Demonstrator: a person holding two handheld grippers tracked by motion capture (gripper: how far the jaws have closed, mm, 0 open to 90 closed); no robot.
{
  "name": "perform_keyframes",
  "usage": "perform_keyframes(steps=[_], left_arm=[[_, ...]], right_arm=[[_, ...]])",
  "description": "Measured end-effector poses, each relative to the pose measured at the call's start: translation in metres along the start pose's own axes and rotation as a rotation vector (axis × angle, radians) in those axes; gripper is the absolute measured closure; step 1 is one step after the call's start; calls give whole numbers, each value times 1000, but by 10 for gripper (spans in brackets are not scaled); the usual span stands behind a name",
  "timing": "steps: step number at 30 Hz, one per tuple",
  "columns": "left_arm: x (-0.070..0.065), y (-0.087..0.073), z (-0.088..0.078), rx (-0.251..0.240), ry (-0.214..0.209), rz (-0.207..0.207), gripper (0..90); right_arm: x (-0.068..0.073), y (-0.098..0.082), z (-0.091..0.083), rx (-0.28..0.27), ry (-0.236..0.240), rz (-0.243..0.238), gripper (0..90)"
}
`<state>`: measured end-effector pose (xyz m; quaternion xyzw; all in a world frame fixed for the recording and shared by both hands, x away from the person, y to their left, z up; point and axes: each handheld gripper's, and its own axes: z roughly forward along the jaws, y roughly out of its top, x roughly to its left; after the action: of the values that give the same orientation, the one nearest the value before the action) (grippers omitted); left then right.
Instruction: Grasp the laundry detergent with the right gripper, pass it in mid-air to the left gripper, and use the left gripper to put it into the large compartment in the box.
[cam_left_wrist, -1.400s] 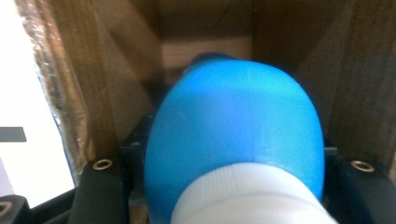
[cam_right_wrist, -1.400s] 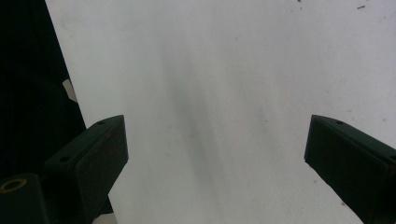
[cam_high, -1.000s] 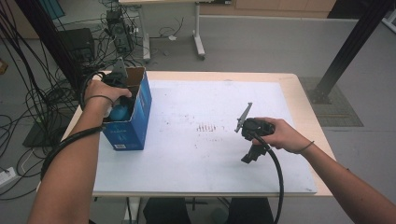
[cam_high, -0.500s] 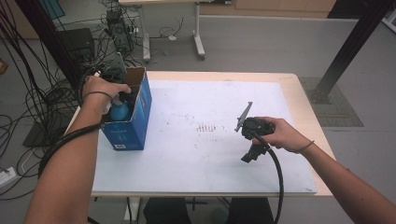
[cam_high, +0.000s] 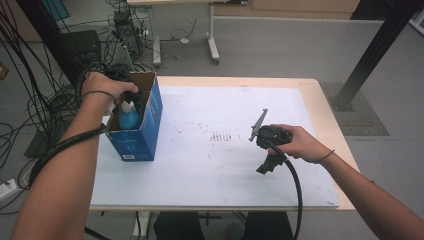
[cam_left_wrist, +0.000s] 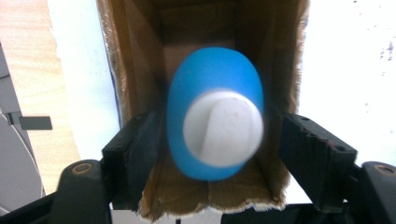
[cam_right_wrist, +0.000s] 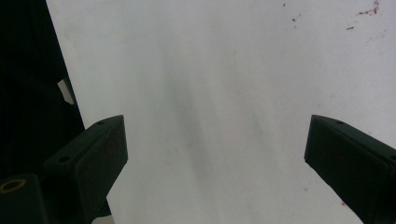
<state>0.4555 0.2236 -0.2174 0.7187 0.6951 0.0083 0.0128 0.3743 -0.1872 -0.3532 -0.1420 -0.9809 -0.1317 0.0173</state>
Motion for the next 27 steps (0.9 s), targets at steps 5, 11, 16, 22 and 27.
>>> perform_keyframes(steps=[5,11,16,22,27], left_arm=[[-4,-4,-14,-16,3,18,206],[-17,-11,-30,-18,15,49,95],[-33,-17,-41,-38,15,83,59],[-54,-24,-49,-47,9,130,45],[-72,-31,-54,-62,-6,170,45]], right_arm=[[0,0,-2,3,-2,-2,57],[0,-2,-4,4,-4,4,57],[-1,-1,-4,7,-2,7,56],[-1,0,-3,1,5,11,56],[-2,0,-6,-8,7,21,57]])
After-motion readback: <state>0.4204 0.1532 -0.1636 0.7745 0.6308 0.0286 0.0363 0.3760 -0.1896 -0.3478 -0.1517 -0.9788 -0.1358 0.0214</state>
